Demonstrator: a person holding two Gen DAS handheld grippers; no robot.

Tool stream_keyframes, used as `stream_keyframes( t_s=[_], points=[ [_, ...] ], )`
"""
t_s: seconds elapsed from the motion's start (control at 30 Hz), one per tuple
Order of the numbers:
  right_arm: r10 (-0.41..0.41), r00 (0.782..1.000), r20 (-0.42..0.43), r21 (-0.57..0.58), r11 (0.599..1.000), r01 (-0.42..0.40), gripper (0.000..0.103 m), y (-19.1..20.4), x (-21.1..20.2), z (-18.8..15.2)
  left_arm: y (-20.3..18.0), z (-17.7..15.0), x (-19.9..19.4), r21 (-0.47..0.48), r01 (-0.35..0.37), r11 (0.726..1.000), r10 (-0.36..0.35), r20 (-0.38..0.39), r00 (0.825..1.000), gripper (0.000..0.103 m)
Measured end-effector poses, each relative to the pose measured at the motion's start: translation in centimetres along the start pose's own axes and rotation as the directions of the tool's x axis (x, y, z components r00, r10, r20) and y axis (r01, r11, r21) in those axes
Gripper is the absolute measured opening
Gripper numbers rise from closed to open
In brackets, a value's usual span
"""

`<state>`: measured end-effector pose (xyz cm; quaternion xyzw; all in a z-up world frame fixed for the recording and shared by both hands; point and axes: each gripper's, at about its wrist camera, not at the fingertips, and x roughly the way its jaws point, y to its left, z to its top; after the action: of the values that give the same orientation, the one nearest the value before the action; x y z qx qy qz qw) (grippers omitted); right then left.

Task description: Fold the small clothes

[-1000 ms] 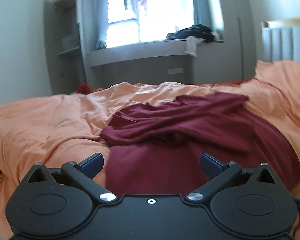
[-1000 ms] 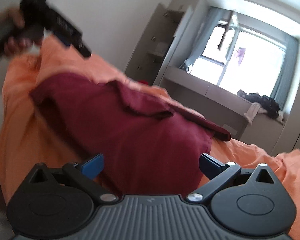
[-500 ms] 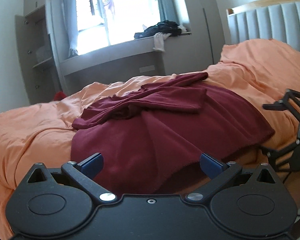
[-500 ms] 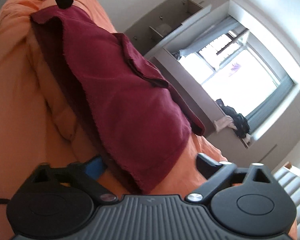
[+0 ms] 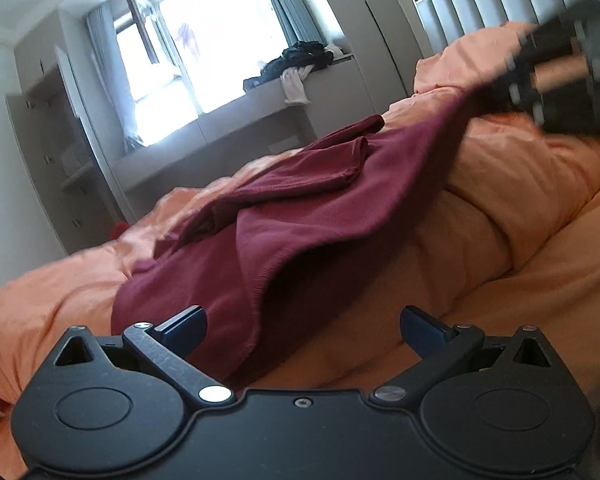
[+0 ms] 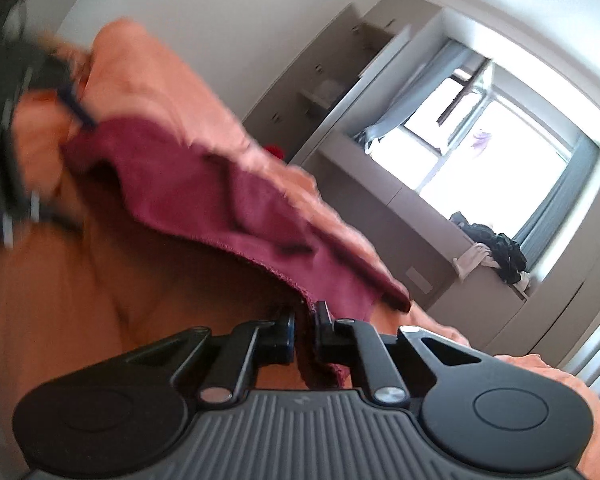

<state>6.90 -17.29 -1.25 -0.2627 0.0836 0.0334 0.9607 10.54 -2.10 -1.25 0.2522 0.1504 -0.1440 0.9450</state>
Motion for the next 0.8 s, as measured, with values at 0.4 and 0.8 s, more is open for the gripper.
stream_keyframes(
  t_s=[0.4,0.8],
  points=[
    [-0.072,0.993,0.093,0.108,0.992,0.062,0.007,-3.3,-2.1,1.1,4.3,-0.1,1.9,-0.103,-0.272,0.957,0.265,-0.077,0.961,0.041],
    [-0.206,0.972,0.109,0.219,0.959,0.178,0.005,-3.9,-4.2,0.0,6.2,2.4,-2.8,-0.139,-0.321,0.937,0.332,0.064,0.941,0.004]
  ],
)
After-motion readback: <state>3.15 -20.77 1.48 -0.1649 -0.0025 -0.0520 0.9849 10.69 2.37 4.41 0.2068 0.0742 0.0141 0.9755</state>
